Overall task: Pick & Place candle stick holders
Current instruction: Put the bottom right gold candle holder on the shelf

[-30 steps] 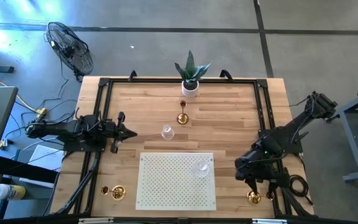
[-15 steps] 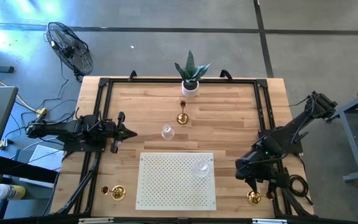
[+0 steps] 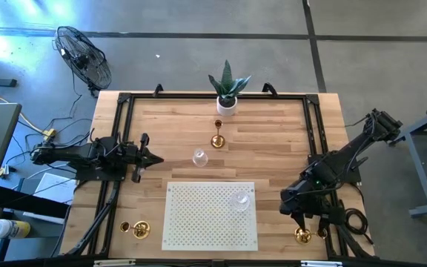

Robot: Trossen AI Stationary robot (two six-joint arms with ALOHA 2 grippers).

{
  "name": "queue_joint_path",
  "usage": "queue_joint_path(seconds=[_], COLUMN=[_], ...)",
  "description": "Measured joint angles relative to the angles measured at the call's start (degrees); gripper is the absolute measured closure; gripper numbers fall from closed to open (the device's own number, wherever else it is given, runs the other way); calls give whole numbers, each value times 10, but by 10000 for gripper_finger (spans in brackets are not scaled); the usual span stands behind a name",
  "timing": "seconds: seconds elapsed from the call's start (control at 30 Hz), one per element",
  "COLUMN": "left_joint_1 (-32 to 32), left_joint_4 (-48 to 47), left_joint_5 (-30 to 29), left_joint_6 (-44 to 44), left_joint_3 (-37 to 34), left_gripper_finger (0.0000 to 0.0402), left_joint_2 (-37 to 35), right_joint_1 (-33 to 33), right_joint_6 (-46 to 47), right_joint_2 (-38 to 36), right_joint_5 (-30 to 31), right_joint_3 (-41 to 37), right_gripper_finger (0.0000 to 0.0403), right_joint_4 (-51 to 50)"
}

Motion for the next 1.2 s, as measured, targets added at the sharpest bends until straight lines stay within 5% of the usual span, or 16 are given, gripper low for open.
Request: queue_joint_path(seconds=[1.2], left_joint_1=[0], left_joint_4=[0], left_joint_5=[0], left_joint_6=[0], left_joint_3=[0], left_gripper_finger=[400], left_joint_2=[0], right_joint_1=[17], right_joint_6=[-1], right_joint_2=[-11], right_joint_5=[61], right_joint_3=[0], right_gripper_finger=[189], right_joint_4=[-5])
